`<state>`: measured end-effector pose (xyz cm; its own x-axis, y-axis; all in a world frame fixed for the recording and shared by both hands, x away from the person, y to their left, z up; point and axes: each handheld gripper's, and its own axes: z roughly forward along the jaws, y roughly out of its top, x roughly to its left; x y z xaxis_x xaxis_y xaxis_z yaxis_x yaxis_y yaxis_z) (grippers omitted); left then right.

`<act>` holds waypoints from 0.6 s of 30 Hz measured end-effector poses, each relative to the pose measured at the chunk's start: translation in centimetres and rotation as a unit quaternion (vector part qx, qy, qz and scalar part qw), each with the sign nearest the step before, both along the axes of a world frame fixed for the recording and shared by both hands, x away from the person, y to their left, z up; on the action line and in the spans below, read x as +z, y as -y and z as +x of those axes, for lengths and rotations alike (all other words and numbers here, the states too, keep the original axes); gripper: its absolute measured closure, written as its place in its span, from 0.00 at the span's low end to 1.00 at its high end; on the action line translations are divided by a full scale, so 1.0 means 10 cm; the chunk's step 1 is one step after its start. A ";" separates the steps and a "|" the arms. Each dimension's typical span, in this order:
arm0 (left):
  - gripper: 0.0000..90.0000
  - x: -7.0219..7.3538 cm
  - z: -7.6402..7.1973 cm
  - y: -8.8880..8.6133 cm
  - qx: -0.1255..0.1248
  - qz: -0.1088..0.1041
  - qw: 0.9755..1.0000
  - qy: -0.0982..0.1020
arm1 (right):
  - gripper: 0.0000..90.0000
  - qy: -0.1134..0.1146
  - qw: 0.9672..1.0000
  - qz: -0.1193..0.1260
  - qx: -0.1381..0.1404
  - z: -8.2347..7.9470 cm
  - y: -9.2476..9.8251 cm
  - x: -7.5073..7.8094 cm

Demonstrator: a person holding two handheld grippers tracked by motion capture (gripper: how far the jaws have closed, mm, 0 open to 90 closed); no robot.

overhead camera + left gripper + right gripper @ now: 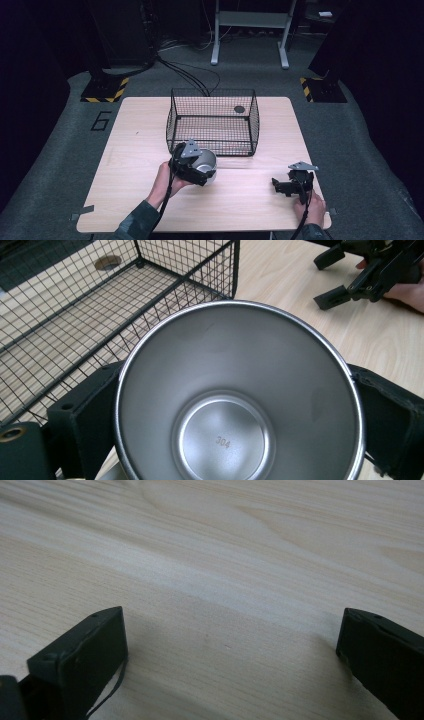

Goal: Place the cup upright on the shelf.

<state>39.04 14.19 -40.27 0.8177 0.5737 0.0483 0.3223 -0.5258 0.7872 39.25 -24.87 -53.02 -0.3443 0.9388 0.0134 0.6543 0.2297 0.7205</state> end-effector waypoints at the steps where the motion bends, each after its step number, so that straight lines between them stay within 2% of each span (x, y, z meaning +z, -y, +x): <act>1: 0.07 0.02 0.00 0.00 0.001 -0.003 1.000 0.002 | 0.00 0.000 1.000 0.000 0.000 0.00 0.00 0.00; 3: 0.07 0.06 0.01 -0.01 -0.001 -0.007 1.000 -0.002 | 0.00 0.000 1.000 0.000 0.000 0.00 0.00 0.00; 18: 0.07 0.31 0.06 -0.04 -0.006 -0.020 1.000 0.009 | 0.00 0.001 1.000 -0.001 0.002 0.00 0.00 0.00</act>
<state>39.65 14.62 -37.15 0.8242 0.5648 0.0405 0.3017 -0.4985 0.8127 39.28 -24.90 -53.02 -0.3472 0.9377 0.0101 0.6518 0.2336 0.7215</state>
